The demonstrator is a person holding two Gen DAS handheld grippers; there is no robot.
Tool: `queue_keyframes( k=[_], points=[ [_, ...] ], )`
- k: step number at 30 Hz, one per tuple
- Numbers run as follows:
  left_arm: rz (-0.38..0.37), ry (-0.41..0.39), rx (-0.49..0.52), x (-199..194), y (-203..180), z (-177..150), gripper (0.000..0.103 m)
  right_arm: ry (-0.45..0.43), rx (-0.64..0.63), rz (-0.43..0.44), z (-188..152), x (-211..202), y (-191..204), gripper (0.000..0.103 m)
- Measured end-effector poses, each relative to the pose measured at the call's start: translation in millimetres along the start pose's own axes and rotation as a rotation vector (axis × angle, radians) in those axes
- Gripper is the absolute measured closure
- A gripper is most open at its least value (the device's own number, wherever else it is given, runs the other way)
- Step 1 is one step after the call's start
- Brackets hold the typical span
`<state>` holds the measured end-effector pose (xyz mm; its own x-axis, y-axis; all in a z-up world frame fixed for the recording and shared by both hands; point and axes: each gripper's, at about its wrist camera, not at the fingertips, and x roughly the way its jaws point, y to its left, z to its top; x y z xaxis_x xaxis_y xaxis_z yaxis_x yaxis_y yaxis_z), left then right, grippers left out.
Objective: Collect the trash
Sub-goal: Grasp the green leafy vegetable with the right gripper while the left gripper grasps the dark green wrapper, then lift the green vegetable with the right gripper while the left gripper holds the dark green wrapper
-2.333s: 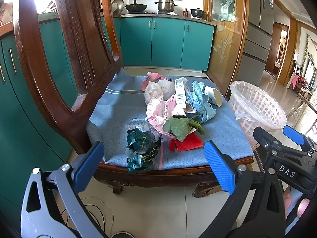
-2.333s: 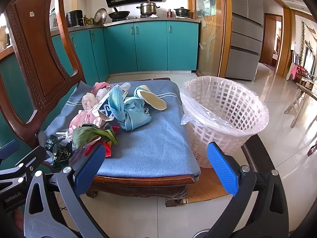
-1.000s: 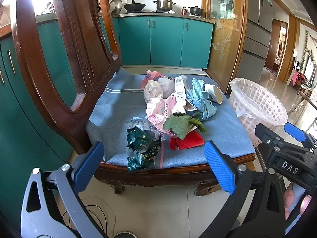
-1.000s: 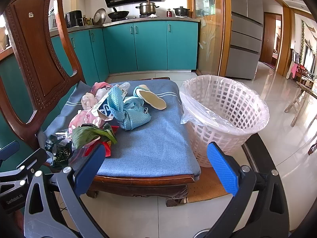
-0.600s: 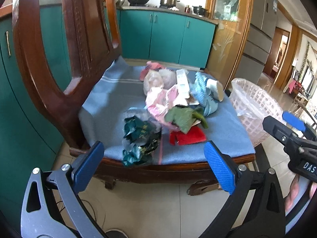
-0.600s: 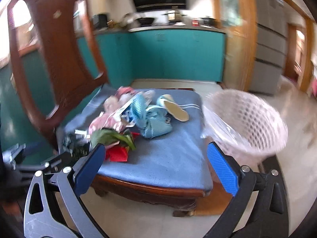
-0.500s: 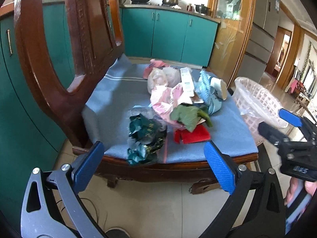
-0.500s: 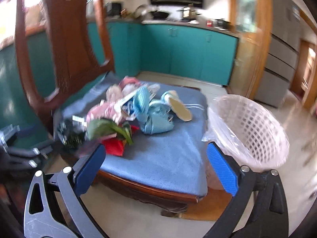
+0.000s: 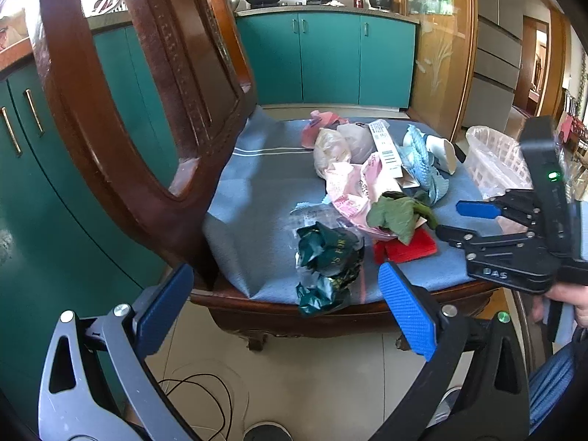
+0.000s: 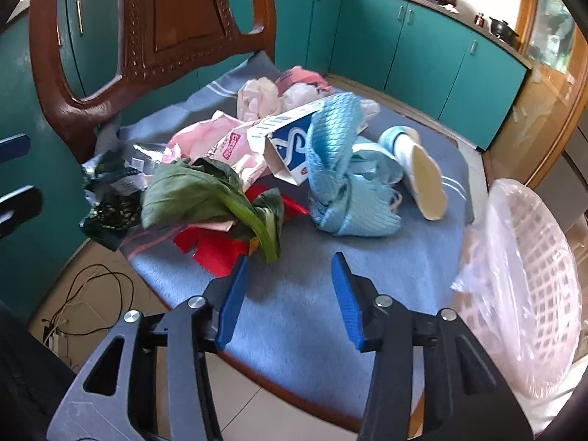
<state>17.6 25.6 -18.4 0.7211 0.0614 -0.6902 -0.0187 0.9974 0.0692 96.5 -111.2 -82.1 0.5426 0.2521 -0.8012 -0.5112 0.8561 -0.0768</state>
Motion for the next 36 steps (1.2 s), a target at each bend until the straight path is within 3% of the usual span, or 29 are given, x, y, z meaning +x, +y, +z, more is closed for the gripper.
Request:
queue_keyframes(
  k=[6,10,11,16,17,20,22,23,27,32,36],
  points=[
    [-0.061,0.041,-0.018,7.9,3.5,-1.8,0.003,0.02,-0.045,0.008,12.7,19.0,12.1,0.061],
    [-0.061,0.06,0.018,16.0,-4.6,-4.5,0.003,0.001,-0.04,0.053,15.7,15.6,14.3,0.089],
    [-0.064,0.065,0.027,19.3,-7.1,-4.1,0.003,-0.005,-0.043,0.053,16.7,15.0,15.8,0.092],
    [-0.065,0.069,0.083,37.3,-22.5,5.4,0.004,-0.06,-0.031,0.051,16.0,-5.7,12.4,0.093],
    [-0.065,0.071,0.089,41.2,-24.8,6.4,0.006,-0.074,-0.017,0.052,16.0,-11.3,9.1,0.093],
    [-0.093,0.097,0.084,55.3,-27.4,9.7,0.027,-0.101,0.018,0.059,14.8,-24.1,0.9,0.093],
    [-0.113,0.117,0.08,64.1,-27.9,11.1,0.053,-0.124,0.043,0.061,13.4,-32.7,-4.4,0.093],
    [-0.118,0.125,0.075,68.0,-27.2,12.0,0.055,-0.139,0.062,0.067,11.1,-39.0,-8.4,0.093],
    [-0.158,0.082,0.042,57.0,-23.2,15.8,0.06,-0.182,0.128,0.088,2.1,-59.5,-21.7,0.093],
    [-0.233,-0.094,-0.018,6.9,-11.9,22.6,0.061,-0.253,0.229,0.113,-6.7,-88.8,-40.6,0.093],
    [-0.26,-0.19,-0.071,-18.5,-3.8,25.1,0.061,-0.295,0.275,0.132,-11.5,-103.3,-44.7,0.093]
  ],
)
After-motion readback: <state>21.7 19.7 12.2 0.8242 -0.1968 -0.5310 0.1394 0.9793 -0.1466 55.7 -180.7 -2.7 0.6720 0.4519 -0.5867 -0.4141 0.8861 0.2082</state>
